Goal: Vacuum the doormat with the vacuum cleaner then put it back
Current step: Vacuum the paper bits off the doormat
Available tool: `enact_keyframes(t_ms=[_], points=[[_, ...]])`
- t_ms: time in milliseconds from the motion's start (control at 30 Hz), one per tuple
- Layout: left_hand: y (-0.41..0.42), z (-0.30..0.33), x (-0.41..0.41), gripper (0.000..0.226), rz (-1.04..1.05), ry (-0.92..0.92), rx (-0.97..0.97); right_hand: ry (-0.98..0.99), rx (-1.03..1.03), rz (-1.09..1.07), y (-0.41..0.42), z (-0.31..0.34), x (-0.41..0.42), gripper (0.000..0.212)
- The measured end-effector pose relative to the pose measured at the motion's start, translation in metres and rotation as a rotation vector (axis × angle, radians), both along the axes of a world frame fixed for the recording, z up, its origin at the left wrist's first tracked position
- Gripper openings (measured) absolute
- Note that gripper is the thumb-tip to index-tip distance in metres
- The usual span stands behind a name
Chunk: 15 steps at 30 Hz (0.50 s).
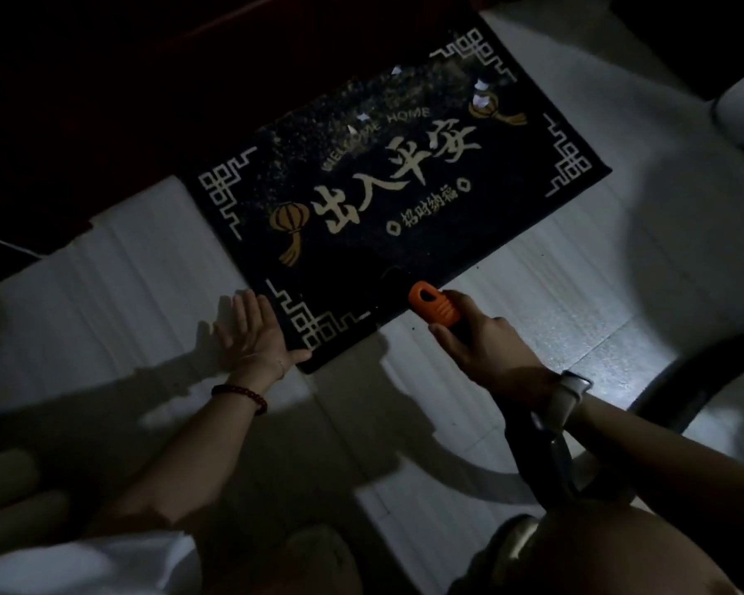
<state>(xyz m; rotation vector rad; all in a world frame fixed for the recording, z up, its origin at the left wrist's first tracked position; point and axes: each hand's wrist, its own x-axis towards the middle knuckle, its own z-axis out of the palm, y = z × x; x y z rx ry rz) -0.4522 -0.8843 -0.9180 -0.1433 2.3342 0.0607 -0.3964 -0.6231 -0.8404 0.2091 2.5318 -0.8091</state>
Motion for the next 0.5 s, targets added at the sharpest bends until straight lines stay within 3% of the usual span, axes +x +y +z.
enact_keyframes(t_ms=[333,500], points=[[-0.011,-0.017,-0.007,0.132,0.01,0.059,0.076,0.205,-0.019,0.199,-0.064,-0.013,-0.065,0.06],[-0.017,-0.021,-0.003,0.126,-0.014,0.11,0.133,0.255,0.088,0.357,-0.108,-0.027,-0.116,0.064]])
